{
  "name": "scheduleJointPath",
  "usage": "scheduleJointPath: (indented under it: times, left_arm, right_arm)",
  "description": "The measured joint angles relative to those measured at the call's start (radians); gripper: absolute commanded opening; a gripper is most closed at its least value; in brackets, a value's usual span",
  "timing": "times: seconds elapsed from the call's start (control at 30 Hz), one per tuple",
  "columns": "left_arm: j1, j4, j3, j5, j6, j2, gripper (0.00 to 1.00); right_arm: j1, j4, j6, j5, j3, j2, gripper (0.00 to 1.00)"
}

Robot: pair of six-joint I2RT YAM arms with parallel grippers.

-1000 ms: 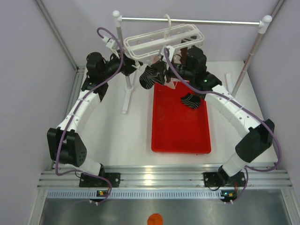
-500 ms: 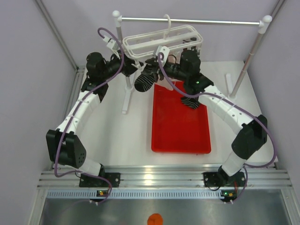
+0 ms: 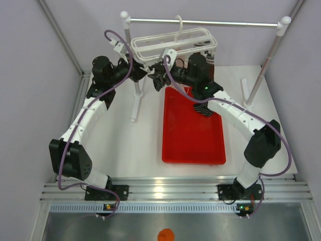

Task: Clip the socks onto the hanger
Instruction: Open the clamp at the hanger.

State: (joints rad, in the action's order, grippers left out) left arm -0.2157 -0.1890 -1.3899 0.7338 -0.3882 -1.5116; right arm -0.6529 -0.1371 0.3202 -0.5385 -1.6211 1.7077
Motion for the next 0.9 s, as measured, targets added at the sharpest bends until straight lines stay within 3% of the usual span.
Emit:
scheduleJointPath:
  times: [0.27, 0.47, 0.53, 0.6, 0.77, 0.9]
  left_arm:
    - [-0.006, 0.019, 0.0, -0.009, 0.013, 0.0, 0.0]
    - [-0.008, 0.036, 0.0, -0.016, 0.024, 0.0, 0.0]
    - [-0.008, 0.042, 0.0, -0.019, 0.025, 0.0, 0.0]
    - [-0.008, 0.048, 0.0, -0.021, 0.026, 0.002, 0.06]
    - [0.017, 0.069, 0.002, -0.012, 0.016, 0.023, 0.42]
    - [0.108, -0.045, 0.094, 0.066, -0.107, 0.094, 0.55]
  right_arm:
    - [-0.01, -0.011, -0.021, 0.015, -0.031, 0.026, 0.4]
    - [-0.016, -0.008, -0.019, 0.05, -0.057, 0.042, 0.11]
    - [-0.018, -0.001, -0.014, 0.053, -0.063, 0.044, 0.06]
    - [-0.019, 0.006, -0.015, 0.054, -0.068, 0.045, 0.0]
    - [-0.002, 0.021, -0.071, -0.013, -0.097, 0.053, 0.0]
    - [0.042, 0.026, -0.24, -0.164, -0.167, 0.09, 0.0]
